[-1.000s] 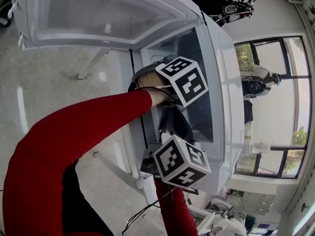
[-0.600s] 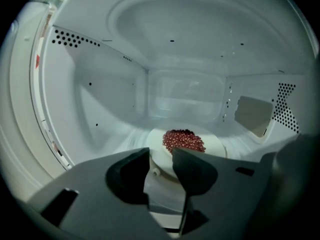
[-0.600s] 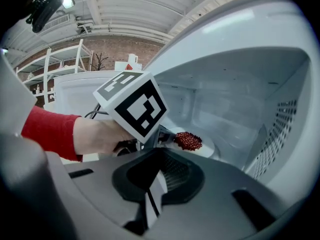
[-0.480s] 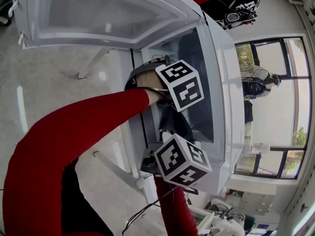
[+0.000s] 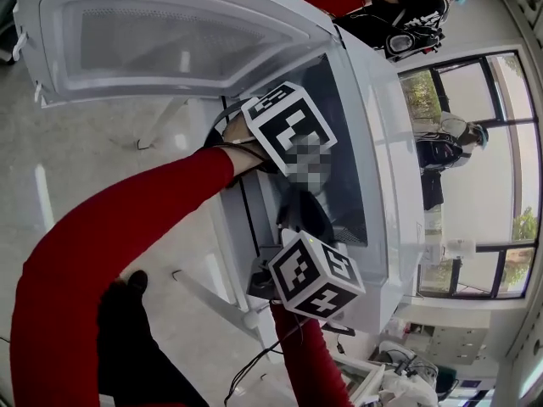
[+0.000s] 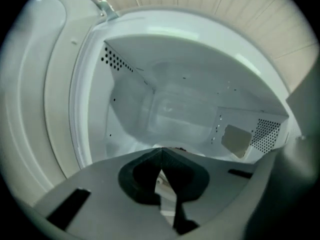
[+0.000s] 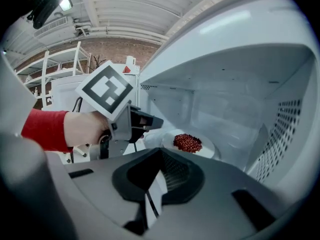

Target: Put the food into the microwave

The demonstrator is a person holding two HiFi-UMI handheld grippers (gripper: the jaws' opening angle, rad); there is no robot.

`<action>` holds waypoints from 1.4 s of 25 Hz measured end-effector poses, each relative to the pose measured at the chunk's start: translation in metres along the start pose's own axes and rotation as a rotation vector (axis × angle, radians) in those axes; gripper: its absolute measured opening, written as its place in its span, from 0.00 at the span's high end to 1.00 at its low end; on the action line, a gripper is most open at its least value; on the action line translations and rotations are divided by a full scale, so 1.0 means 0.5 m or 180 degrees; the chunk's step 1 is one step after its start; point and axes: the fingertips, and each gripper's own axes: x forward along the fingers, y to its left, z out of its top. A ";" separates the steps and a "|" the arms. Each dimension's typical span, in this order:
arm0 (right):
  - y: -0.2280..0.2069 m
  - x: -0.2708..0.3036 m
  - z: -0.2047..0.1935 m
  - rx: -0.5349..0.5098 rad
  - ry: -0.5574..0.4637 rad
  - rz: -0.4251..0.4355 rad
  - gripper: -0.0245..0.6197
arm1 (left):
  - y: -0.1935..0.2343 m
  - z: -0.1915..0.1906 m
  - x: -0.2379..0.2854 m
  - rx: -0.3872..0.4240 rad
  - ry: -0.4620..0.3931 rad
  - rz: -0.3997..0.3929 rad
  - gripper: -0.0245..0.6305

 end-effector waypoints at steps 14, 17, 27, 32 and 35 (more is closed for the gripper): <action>0.104 0.003 0.011 0.0220 -0.0176 0.0181 0.94 | 0.026 -0.046 -0.173 -0.0464 -0.0433 -0.0502 0.95; 0.141 -0.017 0.011 0.0233 -0.0222 0.0322 0.94 | 0.036 -0.056 -0.232 -0.0694 -0.0535 -0.0495 0.95; 0.241 -0.177 0.002 0.0436 -0.0396 0.1047 0.94 | -0.017 -0.097 -0.417 -0.0909 -0.0598 -0.0355 0.95; 0.239 -0.241 -0.015 0.0574 -0.0465 0.1162 0.94 | -0.084 -0.115 -0.475 -0.0698 -0.0593 -0.0284 0.95; 0.226 -0.278 -0.023 0.0628 -0.0532 0.1159 0.94 | -0.121 -0.120 -0.505 -0.0556 -0.0609 -0.0262 0.95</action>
